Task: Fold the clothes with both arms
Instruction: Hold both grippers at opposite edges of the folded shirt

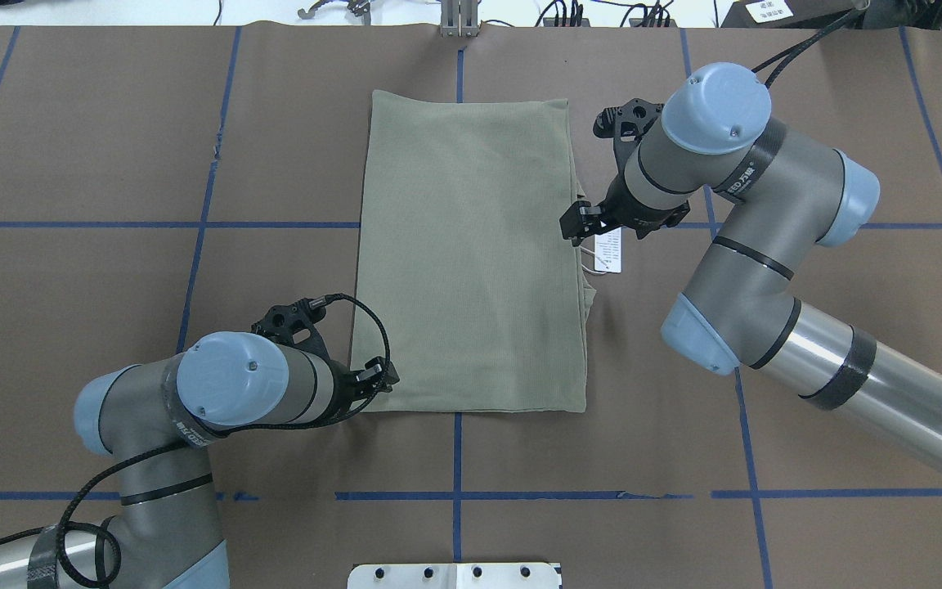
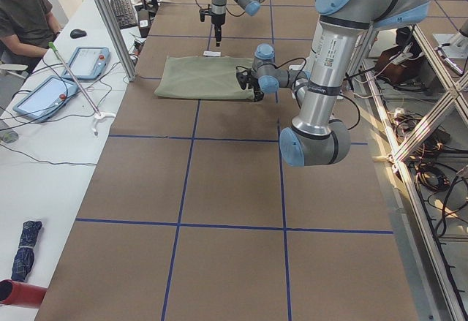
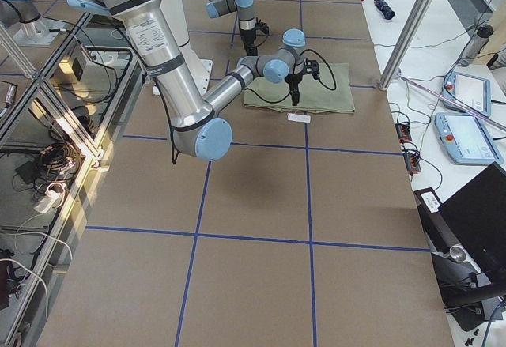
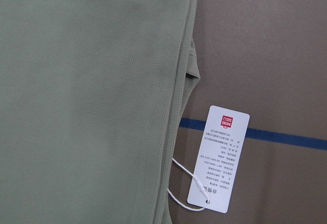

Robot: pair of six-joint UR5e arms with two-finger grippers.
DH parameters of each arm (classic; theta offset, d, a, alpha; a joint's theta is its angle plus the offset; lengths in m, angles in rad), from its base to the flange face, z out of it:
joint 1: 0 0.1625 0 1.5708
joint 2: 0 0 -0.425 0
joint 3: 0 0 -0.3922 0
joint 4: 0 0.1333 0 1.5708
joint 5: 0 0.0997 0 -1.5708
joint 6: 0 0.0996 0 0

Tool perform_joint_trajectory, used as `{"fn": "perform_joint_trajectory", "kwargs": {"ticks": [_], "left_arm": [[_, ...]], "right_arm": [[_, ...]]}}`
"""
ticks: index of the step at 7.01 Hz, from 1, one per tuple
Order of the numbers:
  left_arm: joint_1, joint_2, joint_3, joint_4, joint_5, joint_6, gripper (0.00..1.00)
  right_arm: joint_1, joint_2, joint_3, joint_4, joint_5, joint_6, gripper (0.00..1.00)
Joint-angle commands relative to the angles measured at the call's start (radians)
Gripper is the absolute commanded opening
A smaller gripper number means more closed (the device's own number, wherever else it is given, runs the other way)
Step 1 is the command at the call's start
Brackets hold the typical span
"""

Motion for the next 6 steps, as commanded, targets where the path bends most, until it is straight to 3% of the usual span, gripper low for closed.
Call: {"fn": "perform_joint_trajectory", "kwargs": {"ticks": [1, 2, 4, 6], "left_arm": [[0.001, -0.01, 0.014, -0.002, 0.007, 0.001, 0.74], [0.001, -0.01, 0.014, -0.002, 0.021, 0.006, 0.66], [0.003, -0.014, 0.009, -0.003, 0.021, 0.007, 0.31], [0.021, -0.016, 0.004, -0.004, 0.021, 0.012, 0.22]], "right_arm": [[-0.001, -0.002, 0.0, 0.0, -0.002, -0.002, 1.0], [-0.001, -0.004, -0.002, 0.0, -0.002, -0.002, 1.0], [-0.002, -0.005, -0.002, 0.0, -0.002, -0.002, 1.0], [-0.002, -0.007, 0.0, 0.0, -0.002, 0.0, 1.0]]}}
